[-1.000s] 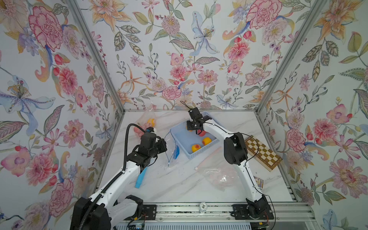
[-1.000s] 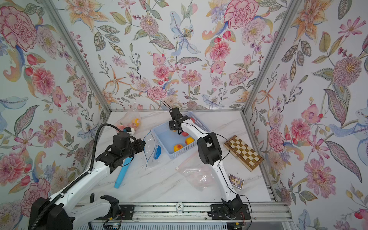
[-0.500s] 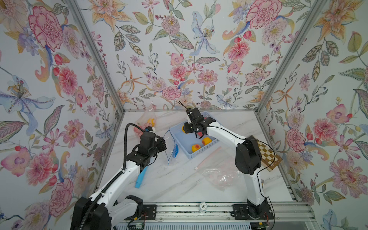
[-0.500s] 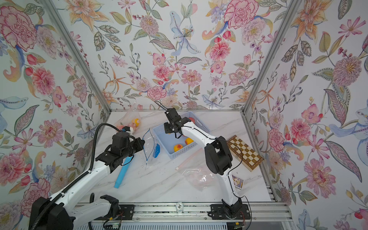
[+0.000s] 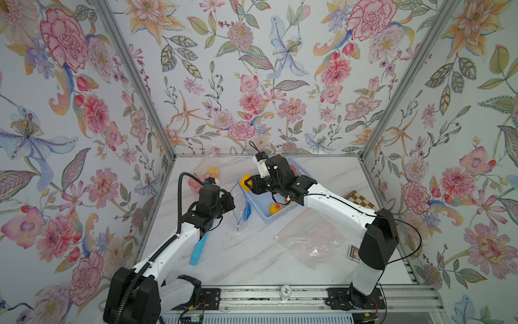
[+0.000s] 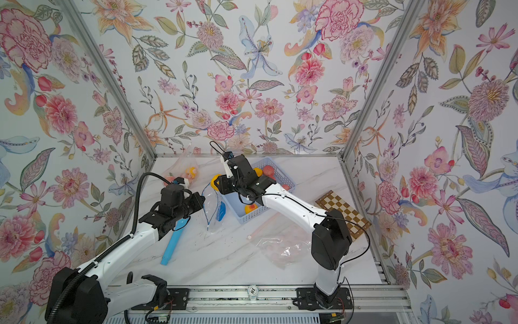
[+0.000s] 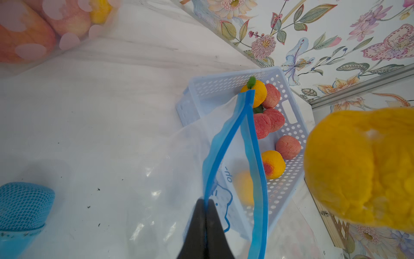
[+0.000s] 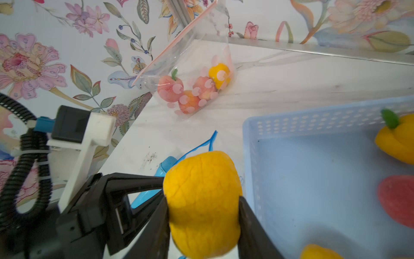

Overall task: Place the peach in a zip-top bag and seal the zipper
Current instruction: Place the peach in the zipper food storage bag.

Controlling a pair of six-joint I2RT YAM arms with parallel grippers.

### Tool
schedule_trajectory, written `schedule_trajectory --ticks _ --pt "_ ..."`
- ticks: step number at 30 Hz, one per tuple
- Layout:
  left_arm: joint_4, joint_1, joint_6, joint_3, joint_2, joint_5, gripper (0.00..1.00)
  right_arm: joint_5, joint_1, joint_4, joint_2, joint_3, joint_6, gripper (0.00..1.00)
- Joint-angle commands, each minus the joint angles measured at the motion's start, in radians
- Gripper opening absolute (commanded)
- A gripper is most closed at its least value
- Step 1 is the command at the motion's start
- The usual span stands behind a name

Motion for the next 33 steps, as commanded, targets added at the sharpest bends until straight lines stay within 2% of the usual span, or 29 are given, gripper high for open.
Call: schedule_trajectory --ticks 1,8,17,23,29,33 --pt "0.026 0.012 -0.011 0.008 0.006 0.020 0.00 -0.050 0.028 0.055 0.012 -0.014 0.028 0.33" --pt "0.025 0.014 -0.011 0.006 -0.003 0.027 0.00 -0.062 0.046 0.056 0.084 0.000 0.046 0.33" --pt "0.016 0.022 -0.007 0.001 -0.024 0.042 0.00 0.085 0.027 -0.020 0.110 -0.025 0.083 0.35" --pt "0.032 0.027 -0.013 -0.011 -0.034 0.050 0.00 0.107 0.032 -0.050 0.117 -0.019 0.075 0.47" --pt "0.033 0.029 -0.014 -0.010 -0.029 0.048 0.00 0.097 0.039 -0.058 0.115 -0.009 0.071 0.66" --pt "0.036 0.029 -0.013 -0.012 -0.024 0.048 0.00 0.082 0.039 -0.058 0.096 -0.004 0.066 0.70"
